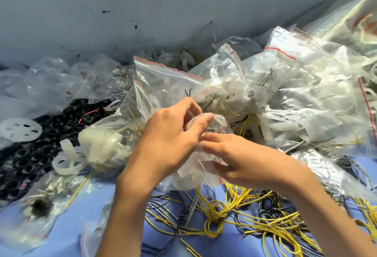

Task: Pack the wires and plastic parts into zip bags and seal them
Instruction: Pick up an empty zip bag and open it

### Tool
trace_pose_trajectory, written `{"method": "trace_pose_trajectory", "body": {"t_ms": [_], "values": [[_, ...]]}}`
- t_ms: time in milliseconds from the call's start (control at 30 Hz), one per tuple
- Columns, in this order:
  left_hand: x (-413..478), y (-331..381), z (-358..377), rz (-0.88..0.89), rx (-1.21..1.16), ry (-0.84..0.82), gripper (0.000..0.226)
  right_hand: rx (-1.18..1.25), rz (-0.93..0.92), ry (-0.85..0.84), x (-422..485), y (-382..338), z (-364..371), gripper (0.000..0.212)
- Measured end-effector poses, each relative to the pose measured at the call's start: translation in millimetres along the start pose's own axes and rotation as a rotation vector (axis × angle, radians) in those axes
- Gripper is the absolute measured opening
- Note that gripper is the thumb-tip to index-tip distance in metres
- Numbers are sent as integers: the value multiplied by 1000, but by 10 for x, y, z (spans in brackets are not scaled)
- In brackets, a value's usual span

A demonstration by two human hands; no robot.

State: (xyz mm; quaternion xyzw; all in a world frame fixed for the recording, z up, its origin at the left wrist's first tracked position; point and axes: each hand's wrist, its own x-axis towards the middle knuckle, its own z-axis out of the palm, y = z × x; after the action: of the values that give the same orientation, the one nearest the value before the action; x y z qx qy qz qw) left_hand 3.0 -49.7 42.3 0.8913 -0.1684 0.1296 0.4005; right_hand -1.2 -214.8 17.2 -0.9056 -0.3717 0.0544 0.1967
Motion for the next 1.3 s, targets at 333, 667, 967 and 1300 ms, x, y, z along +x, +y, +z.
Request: {"method": "trace_pose_trajectory", "body": {"t_ms": [333, 667, 967, 1300], "values": [[12, 210, 17, 32, 116, -114, 6, -275, 165, 150, -16, 98, 44, 48], [-30, 255, -50, 73, 117, -97, 4, 105, -105, 152, -4, -77, -75, 28], [-223, 511, 13, 89, -87, -117, 7, 128, -27, 31, -3, -330, 122, 35], [-300, 164, 13, 8, 164, 97, 13, 347, -130, 329, -131, -414, 193, 18]]}}
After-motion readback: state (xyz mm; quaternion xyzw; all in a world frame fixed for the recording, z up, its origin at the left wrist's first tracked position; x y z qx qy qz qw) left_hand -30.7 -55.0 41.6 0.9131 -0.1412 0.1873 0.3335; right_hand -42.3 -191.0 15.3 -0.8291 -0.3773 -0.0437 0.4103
